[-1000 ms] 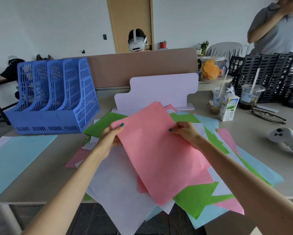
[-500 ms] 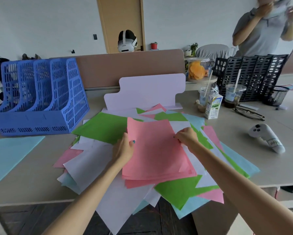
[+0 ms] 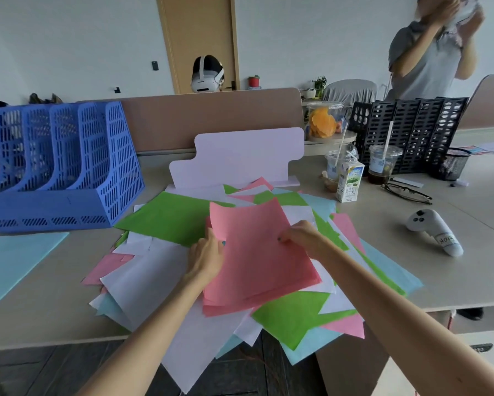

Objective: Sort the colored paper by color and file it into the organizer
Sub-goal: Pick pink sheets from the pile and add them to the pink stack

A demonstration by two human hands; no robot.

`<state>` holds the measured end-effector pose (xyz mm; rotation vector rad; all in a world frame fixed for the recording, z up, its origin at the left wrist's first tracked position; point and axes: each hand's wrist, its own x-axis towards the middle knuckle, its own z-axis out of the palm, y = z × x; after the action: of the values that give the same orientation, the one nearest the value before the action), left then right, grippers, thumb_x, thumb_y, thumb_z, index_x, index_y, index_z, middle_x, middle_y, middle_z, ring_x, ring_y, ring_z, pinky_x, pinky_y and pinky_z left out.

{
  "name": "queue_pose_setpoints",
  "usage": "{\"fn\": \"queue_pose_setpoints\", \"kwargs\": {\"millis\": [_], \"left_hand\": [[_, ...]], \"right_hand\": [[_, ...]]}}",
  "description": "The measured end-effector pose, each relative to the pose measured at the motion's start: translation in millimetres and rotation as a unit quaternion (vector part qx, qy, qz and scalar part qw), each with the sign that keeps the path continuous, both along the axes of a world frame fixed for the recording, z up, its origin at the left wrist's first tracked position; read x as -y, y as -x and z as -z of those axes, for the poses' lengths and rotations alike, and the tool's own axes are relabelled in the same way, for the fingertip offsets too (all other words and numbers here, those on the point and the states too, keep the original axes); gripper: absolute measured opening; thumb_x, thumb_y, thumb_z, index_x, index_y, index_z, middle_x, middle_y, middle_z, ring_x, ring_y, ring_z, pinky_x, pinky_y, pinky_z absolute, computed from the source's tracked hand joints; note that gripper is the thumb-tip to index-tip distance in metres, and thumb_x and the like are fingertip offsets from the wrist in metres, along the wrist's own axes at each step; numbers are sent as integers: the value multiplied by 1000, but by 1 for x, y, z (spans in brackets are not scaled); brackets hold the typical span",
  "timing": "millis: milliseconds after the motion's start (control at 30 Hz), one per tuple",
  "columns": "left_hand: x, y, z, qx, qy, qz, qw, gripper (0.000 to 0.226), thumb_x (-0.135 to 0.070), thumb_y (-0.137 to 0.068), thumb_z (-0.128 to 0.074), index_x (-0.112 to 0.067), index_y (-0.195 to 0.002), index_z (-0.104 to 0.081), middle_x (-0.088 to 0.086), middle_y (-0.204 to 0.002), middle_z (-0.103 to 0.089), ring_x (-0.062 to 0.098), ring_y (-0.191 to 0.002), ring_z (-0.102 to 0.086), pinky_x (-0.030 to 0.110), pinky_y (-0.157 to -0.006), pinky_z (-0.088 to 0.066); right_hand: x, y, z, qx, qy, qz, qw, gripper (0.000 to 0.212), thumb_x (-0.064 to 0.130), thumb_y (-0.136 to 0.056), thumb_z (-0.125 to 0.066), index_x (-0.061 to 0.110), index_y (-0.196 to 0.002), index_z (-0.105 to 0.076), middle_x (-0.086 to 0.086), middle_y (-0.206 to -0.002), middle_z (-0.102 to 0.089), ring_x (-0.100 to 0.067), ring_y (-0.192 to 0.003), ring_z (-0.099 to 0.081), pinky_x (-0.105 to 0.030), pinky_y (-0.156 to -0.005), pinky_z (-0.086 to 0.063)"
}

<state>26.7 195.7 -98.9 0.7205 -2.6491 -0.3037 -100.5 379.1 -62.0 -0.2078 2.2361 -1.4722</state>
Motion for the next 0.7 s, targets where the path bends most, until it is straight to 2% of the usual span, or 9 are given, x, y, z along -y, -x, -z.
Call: {"fn": "queue_pose_setpoints", "kwargs": {"millis": [67, 167, 267, 367, 433, 467, 533, 600, 700], "left_hand": [[-4, -4, -3, -29, -41, -16, 999, 23, -22, -97, -45, -2, -109, -45, 21, -98, -66, 38, -87, -64, 38, -64, -44], [-7, -8, -2, -98, -104, -60, 988, 34, -24, -94, -52, -3, -119, -45, 19, -111, -60, 38, -99, -60, 40, -75, -46], [-12, -5, -4, -166, -180, -66, 967, 42, -28, -91, -60, -2, -120, -46, 16, -115, -55, 34, -103, -57, 39, -78, -47], [-22, 3, -13, -203, -391, -16, 897, 30, -26, -90, -61, -6, -111, -53, 8, -102, -61, 29, -94, -60, 33, -72, -47], [-30, 10, -16, -206, -495, 13, 844, 32, -26, -85, -65, -10, -111, -59, 6, -104, -67, 28, -96, -64, 39, -83, -52], [-36, 13, -17, -206, -515, 24, 832, 32, -25, -83, -65, -11, -111, -61, 6, -104, -68, 27, -97, -65, 40, -86, -52], [-47, 19, -16, -207, -506, 34, 837, 27, -16, -84, -65, -8, -110, -61, 7, -104, -68, 26, -94, -65, 33, -78, -51], [-58, 26, -14, -196, -464, 30, 864, 24, -11, -86, -64, -6, -109, -56, 7, -103, -64, 22, -86, -60, 27, -65, -45], [-74, 35, -10, -178, -415, 53, 891, 22, -14, -87, -62, -7, -106, -53, 9, -102, -63, 24, -85, -59, 32, -67, -45]], "right_hand": [[-2, -6, 1, -36, -3, -3, 999, 7, -1, -77, -60, 5, -77, -64, -10, -68, -58, -19, -58, -52, -21, -54, -40], [-12, -8, 1, -31, 77, -9, 996, 23, -8, -80, -53, 10, -69, -60, -9, -69, -58, -20, -57, -52, -22, -54, -42], [-28, -11, -3, -4, 149, 20, 989, 25, -10, -81, -54, 11, -70, -60, -6, -61, -57, -17, -51, -52, -12, -42, -41], [-42, -11, -7, 17, 179, 40, 983, 20, -7, -81, -57, 12, -73, -62, -5, -61, -59, -16, -48, -54, -14, -44, -42], [-51, -9, -7, 12, 183, 45, 982, 19, -5, -81, -57, 12, -76, -64, -7, -65, -61, -16, -49, -57, -18, -50, -47], [-57, -8, -6, -1, 177, 51, 983, 20, -5, -80, -58, 13, -73, -64, -6, -64, -61, -16, -49, -57, -19, -51, -47], [-69, -3, -2, -60, 138, 65, 986, 24, -3, -79, -61, 16, -65, -62, -2, -60, -58, -16, -54, -53, -20, -51, -42], [-84, 5, 2, -159, 41, 86, 983, 25, 9, -79, -67, 20, -58, -58, 0, -59, -53, -16, -59, -48, -24, -52, -36], [-109, 15, 6, -235, -103, 131, 958, 6, 29, -77, -70, 24, -75, -71, -2, -74, -62, -22, -75, -54, -25, -64, -38]]}}
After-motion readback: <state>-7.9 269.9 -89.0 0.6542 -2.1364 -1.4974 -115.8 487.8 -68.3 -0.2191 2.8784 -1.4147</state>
